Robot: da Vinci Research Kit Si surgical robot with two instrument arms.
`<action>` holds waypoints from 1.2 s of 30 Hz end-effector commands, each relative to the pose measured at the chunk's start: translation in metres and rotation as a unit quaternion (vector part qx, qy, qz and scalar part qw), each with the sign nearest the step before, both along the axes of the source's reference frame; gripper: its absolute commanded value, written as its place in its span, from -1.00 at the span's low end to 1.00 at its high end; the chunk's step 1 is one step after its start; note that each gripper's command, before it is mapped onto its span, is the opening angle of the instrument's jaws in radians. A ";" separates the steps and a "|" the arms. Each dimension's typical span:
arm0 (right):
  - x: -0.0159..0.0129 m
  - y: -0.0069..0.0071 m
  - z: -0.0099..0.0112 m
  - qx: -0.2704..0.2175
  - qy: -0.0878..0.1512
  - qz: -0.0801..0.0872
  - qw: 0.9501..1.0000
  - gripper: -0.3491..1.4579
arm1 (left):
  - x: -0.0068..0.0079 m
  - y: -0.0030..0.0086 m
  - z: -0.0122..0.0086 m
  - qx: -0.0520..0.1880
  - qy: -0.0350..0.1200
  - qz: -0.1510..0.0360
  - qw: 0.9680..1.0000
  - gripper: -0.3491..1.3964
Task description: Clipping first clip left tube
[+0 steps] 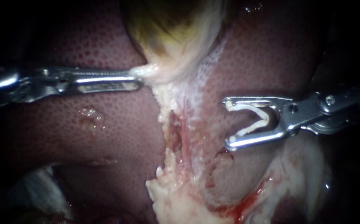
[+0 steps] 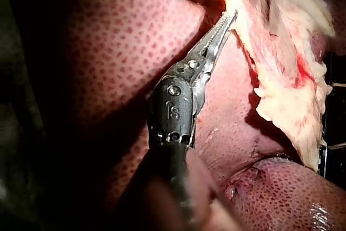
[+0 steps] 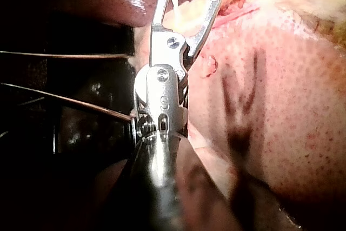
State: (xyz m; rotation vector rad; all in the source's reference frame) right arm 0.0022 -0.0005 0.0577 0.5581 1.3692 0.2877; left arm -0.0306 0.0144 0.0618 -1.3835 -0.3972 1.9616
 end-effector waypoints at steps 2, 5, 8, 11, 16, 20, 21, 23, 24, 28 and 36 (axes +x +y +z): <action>0.0001 -0.0001 0.0001 0.000 0.000 0.001 1.000 0.04 | 0.0012 0.0007 -0.0013 -0.009 -0.004 -0.008 1.000 -1.00; 0.0003 -0.0002 0.0002 -0.001 0.000 0.001 1.000 0.04 | 0.0019 0.0008 -0.0023 -0.011 -0.007 -0.011 1.000 -1.00; 0.0006 -0.0005 0.0005 -0.002 0.000 0.002 1.000 0.04 | 0.0019 0.0005 -0.0024 -0.011 -0.006 -0.012 1.000 -1.00; 0.0013 -0.0012 0.0015 -0.005 0.001 0.001 1.000 0.04 | 0.0018 0.0003 -0.0025 -0.012 -0.005 -0.012 1.000 -1.00; 0.0046 -0.0034 0.0053 0.003 0.001 -0.004 1.000 0.04 | 0.0018 0.0001 -0.0029 -0.012 -0.005 -0.013 1.000 -1.00; 0.0077 -0.0051 0.0094 0.018 -0.008 -0.008 1.000 0.04 | 0.0017 -0.0002 -0.0033 -0.012 -0.004 -0.014 1.000 -1.00; 0.0085 -0.0056 0.0107 0.021 -0.008 -0.011 1.000 0.04 | 0.0016 -0.0002 -0.0033 -0.012 -0.004 -0.014 1.000 -1.00; 0.0096 -0.0061 0.0126 0.027 -0.017 -0.010 0.999 0.03 | 0.0016 -0.0003 -0.0035 -0.012 -0.002 -0.016 1.000 -1.00; 0.0102 -0.0063 0.0135 0.028 -0.018 -0.012 0.999 0.03 | 0.0015 -0.0004 -0.0036 -0.012 -0.003 -0.015 1.000 -1.00; 0.0126 -0.0073 0.0170 0.042 -0.023 -0.018 0.999 0.03 | 0.0014 -0.0006 -0.0039 -0.011 -0.004 -0.014 1.000 -1.00; 0.0165 -0.0088 0.0194 0.054 -0.019 -0.038 0.998 0.03 | 0.0013 -0.0007 -0.0040 -0.014 -0.003 -0.013 1.000 -1.00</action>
